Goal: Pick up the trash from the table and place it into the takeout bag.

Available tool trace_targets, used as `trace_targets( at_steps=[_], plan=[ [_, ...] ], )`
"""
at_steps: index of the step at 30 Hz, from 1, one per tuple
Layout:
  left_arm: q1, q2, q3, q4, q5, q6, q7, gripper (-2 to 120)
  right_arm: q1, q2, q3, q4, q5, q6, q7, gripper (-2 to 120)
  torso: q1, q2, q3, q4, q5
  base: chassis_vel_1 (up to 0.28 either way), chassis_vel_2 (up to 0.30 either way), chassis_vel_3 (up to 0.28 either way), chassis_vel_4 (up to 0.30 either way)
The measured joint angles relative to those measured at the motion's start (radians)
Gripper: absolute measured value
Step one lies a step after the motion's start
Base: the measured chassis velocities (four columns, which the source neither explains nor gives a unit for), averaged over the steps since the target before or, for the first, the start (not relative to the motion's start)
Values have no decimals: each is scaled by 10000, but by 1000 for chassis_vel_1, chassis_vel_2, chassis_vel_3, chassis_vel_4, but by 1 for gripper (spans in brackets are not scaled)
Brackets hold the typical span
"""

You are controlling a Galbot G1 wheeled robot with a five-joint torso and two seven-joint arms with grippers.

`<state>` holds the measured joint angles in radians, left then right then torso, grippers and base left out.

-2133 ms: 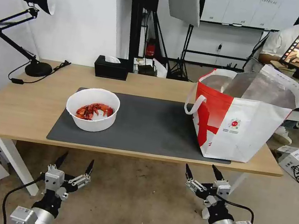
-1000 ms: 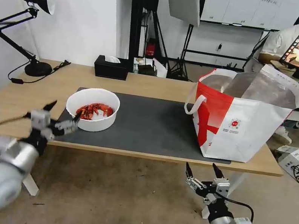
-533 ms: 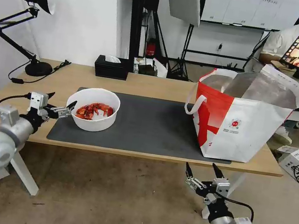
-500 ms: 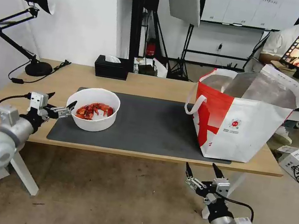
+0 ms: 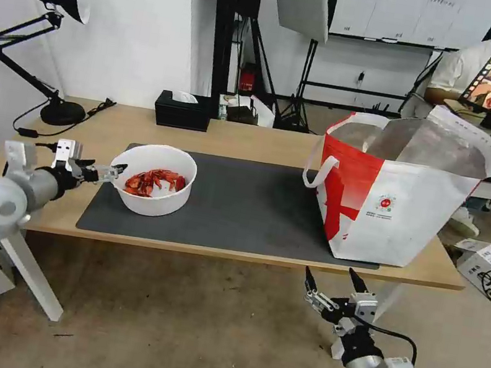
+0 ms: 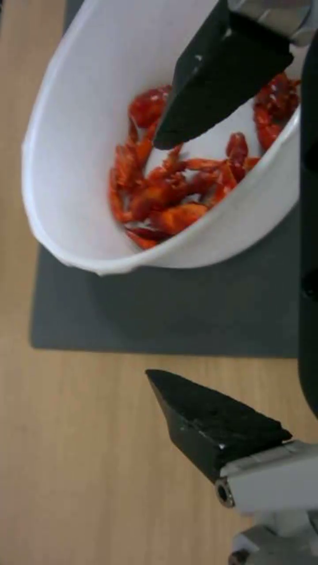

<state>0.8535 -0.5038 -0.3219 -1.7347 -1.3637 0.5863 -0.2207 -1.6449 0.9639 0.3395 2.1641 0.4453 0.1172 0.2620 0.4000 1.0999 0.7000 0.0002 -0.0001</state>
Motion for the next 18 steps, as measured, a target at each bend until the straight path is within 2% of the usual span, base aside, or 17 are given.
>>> trace_targets(
  at_steps=[3,7,18],
  plan=[
    [-1044,-18,648,360,-882,661,-540,100,0,0,1,0,0,0,0,100,0,0,0,-1,1,0,0,0,0],
    [-1867,-189,1233,610,-1541,987,-1008,100,0,0,1,0,0,0,0,100,0,0,0,-2,2,0,0,0,0],
    [-2917,-840,2221,1093,-1965,1235,-1893,100,0,0,1,0,0,0,0,100,0,0,0,-3,1,0,0,0,0]
  ],
)
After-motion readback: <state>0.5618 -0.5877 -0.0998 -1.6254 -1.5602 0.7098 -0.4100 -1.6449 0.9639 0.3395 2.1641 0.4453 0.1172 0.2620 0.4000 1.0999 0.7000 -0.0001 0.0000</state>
